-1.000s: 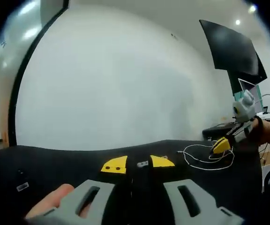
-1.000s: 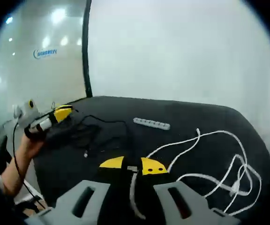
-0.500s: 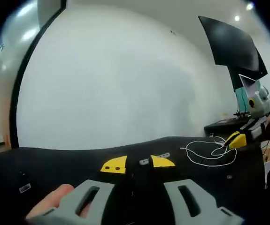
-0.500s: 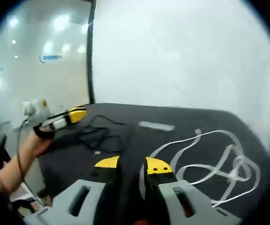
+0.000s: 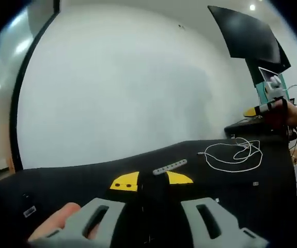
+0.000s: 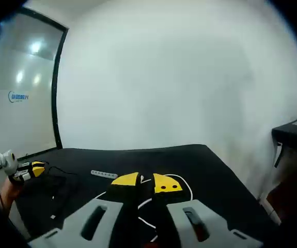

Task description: Grab the wires, straighten them and put them on the rack

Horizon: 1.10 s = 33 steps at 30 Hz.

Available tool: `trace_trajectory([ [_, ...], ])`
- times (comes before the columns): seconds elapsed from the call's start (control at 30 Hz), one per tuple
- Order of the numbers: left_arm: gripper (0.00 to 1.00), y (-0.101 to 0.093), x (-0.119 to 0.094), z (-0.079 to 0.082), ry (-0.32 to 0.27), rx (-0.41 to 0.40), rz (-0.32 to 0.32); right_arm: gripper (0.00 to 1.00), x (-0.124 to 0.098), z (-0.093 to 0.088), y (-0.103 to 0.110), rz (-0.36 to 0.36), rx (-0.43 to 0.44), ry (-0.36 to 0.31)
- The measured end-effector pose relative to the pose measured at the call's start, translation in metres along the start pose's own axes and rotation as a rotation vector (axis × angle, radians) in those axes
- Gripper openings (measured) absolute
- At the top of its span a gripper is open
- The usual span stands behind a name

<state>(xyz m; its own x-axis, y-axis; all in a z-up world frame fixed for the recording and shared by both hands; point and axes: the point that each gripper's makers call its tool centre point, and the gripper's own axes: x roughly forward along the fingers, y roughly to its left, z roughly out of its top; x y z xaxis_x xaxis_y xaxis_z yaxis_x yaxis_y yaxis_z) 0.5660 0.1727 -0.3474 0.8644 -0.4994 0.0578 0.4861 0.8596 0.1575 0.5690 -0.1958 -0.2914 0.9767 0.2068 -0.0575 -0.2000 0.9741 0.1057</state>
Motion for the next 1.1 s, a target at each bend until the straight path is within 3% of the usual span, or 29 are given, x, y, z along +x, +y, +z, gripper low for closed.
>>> trace_trajectory([
  [0.13,0.15,0.000,0.000,-0.001,0.004,0.003,-0.008,0.07,0.039,-0.002,0.008,0.017,-0.003,0.090],
  [0.17,0.15,0.000,0.000,-0.001,0.002,0.004,-0.007,0.08,0.053,-0.015,0.003,-0.026,0.039,0.181],
  [0.2,0.15,0.001,0.000,0.000,-0.001,0.006,-0.006,0.09,0.064,-0.024,0.001,-0.044,0.041,0.229],
  [0.3,0.15,0.004,0.001,0.000,-0.004,0.005,-0.008,0.09,0.096,-0.042,0.006,-0.026,0.022,0.304],
  [0.57,0.15,0.001,0.000,0.002,-0.014,-0.004,-0.028,0.09,0.150,-0.068,0.021,-0.002,-0.002,0.404],
  [0.63,0.15,-0.002,-0.001,0.003,-0.018,0.002,-0.030,0.09,0.159,-0.083,0.024,0.015,-0.025,0.468],
  [0.8,0.15,-0.002,0.000,0.003,-0.016,-0.001,-0.038,0.09,0.186,-0.104,0.020,0.001,-0.044,0.551],
  [0.97,0.15,-0.004,-0.001,0.005,-0.027,-0.006,-0.051,0.10,0.191,-0.123,0.022,-0.003,-0.073,0.653],
  [1.03,0.15,-0.007,-0.002,0.010,-0.053,-0.011,-0.062,0.04,0.191,-0.129,0.022,-0.008,-0.090,0.685],
  [1.1,0.15,-0.009,-0.001,0.008,-0.039,0.002,-0.061,0.03,0.191,-0.128,0.019,-0.018,-0.092,0.693],
])
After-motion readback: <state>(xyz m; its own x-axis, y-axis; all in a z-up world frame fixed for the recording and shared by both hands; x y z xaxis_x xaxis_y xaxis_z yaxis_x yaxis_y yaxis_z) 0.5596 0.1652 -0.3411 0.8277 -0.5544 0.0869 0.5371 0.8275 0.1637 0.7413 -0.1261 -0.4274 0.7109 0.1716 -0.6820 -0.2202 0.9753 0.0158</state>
